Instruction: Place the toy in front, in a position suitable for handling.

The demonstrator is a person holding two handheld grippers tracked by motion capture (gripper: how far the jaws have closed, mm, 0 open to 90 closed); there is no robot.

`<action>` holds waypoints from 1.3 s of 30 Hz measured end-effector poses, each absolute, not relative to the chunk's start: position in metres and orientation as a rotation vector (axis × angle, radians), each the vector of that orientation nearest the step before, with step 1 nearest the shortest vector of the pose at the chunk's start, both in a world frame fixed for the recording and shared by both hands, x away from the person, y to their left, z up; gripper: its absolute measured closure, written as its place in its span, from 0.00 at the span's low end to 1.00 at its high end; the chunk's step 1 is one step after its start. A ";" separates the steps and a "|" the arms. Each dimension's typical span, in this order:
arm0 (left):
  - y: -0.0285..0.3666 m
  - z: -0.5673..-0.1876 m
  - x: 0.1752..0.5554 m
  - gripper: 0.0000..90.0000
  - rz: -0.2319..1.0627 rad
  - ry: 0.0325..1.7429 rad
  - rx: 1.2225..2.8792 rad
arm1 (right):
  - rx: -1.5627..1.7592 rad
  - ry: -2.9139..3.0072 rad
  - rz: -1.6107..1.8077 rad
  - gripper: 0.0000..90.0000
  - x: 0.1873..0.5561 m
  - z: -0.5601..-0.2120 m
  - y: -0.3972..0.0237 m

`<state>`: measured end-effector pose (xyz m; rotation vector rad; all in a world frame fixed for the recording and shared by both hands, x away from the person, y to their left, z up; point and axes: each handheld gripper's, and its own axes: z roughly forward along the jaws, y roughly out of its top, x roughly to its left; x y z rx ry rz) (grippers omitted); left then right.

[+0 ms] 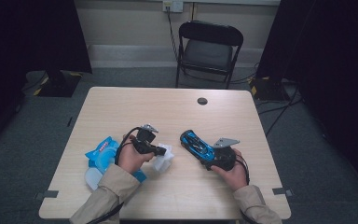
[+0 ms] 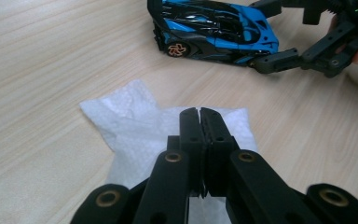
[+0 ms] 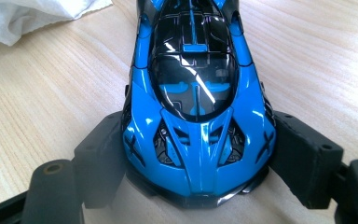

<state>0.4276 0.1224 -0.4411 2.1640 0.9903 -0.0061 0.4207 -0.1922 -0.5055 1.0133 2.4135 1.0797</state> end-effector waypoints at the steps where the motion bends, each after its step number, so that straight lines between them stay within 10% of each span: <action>1: 0.122 -0.442 0.428 0.97 -0.008 0.992 2.160 | 1.014 2.413 1.080 0.27 0.421 -0.506 -0.192; 13: 0.121 -0.443 0.428 0.91 0.009 1.000 2.162 | 1.014 2.413 1.080 0.27 0.421 -0.505 -0.192; 20: 0.120 -0.444 0.429 0.58 0.078 1.027 2.176 | 1.013 2.412 1.080 0.27 0.421 -0.505 -0.192; 29: 0.118 -0.447 0.430 0.42 0.109 1.072 2.195 | 1.014 2.413 1.080 0.27 0.421 -0.505 -0.192; 39: 0.112 -0.460 0.430 0.50 0.073 1.076 2.230 | 1.014 2.413 1.080 0.27 0.421 -0.505 -0.192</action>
